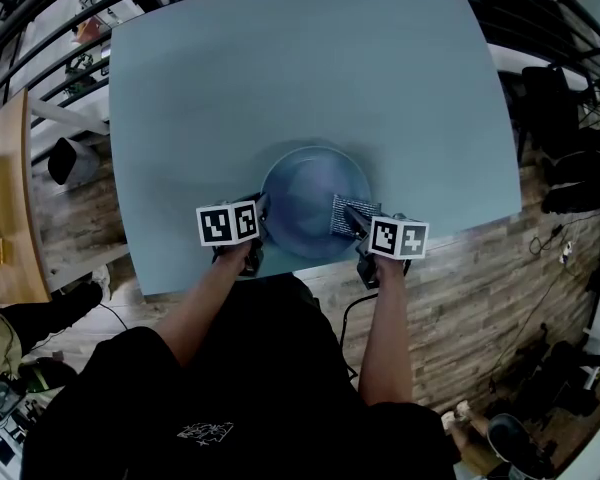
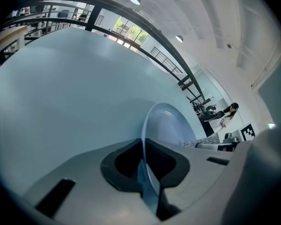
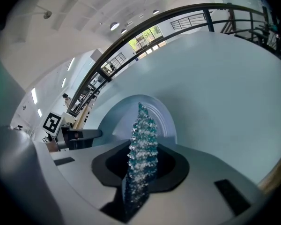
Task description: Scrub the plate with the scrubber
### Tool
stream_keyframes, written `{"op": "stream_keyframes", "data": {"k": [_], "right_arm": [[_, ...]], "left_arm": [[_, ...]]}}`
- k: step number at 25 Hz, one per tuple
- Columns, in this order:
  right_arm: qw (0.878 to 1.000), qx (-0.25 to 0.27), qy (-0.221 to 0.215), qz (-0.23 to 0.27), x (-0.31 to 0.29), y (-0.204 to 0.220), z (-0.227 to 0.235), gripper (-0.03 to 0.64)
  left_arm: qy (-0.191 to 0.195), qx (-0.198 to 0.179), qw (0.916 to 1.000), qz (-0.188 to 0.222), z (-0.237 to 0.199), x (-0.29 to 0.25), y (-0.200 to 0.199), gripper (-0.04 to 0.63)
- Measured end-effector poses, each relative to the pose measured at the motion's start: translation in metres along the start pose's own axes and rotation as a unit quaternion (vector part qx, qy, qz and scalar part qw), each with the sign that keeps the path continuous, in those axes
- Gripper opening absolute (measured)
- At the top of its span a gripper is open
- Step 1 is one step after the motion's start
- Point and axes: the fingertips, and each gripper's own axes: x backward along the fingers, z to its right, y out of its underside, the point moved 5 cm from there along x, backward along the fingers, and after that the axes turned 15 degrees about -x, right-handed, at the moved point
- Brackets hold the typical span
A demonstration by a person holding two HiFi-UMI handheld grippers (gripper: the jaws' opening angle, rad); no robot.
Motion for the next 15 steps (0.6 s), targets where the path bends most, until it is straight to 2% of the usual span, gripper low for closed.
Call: {"op": "stream_keyframes", "data": {"k": [6, 15], "right_arm": [[1.0, 0.002, -0.02, -0.008, -0.011, 0.015, -0.016, 0.083], [0.999, 0.024, -0.023, -0.02, -0.032, 0.027, -0.044, 0.083]], "left_arm": [[0.001, -0.002, 1.0, -0.001, 0.001, 0.001, 0.002, 0.031], [0.0, -0.005, 1.0, -0.002, 0.001, 0.001, 0.003, 0.031]]}}
